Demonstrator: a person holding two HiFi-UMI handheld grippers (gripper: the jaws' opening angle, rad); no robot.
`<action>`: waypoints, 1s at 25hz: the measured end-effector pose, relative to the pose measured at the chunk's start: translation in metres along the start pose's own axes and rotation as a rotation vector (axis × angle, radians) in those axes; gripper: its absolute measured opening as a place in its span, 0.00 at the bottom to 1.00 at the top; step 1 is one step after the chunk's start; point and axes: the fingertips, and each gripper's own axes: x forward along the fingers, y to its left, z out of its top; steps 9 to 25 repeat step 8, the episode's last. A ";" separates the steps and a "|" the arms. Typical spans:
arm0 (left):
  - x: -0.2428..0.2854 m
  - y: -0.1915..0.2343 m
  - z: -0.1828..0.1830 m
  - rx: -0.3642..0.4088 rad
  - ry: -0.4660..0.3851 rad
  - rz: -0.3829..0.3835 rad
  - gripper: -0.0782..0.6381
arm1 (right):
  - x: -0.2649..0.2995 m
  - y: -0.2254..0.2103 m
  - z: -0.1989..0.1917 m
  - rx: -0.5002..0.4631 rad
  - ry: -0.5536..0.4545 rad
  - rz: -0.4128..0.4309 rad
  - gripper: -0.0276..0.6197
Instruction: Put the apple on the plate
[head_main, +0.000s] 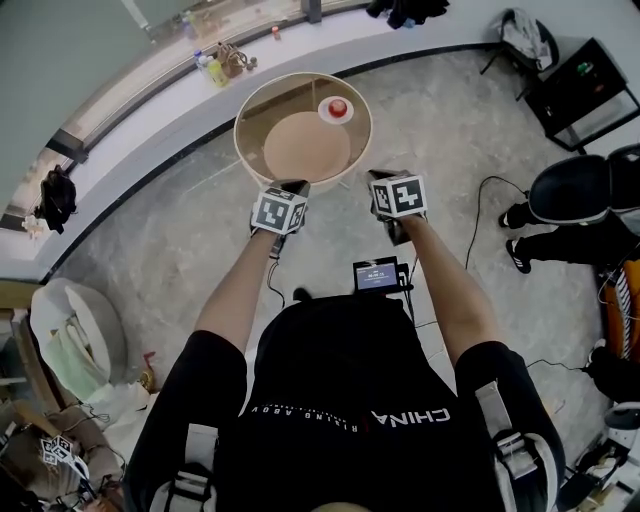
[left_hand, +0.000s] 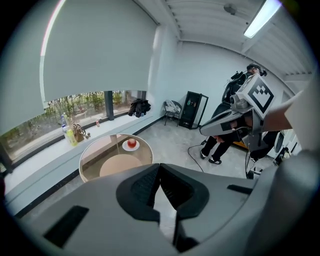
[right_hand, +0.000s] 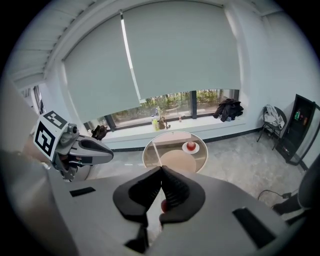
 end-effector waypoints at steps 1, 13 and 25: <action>0.001 0.001 0.002 0.003 0.000 0.008 0.13 | 0.000 -0.002 0.002 -0.001 -0.001 0.001 0.09; -0.002 -0.014 0.016 0.005 -0.012 0.020 0.13 | -0.019 -0.013 0.008 -0.009 -0.005 0.002 0.09; -0.002 -0.014 0.016 0.005 -0.012 0.020 0.13 | -0.019 -0.013 0.008 -0.009 -0.005 0.002 0.09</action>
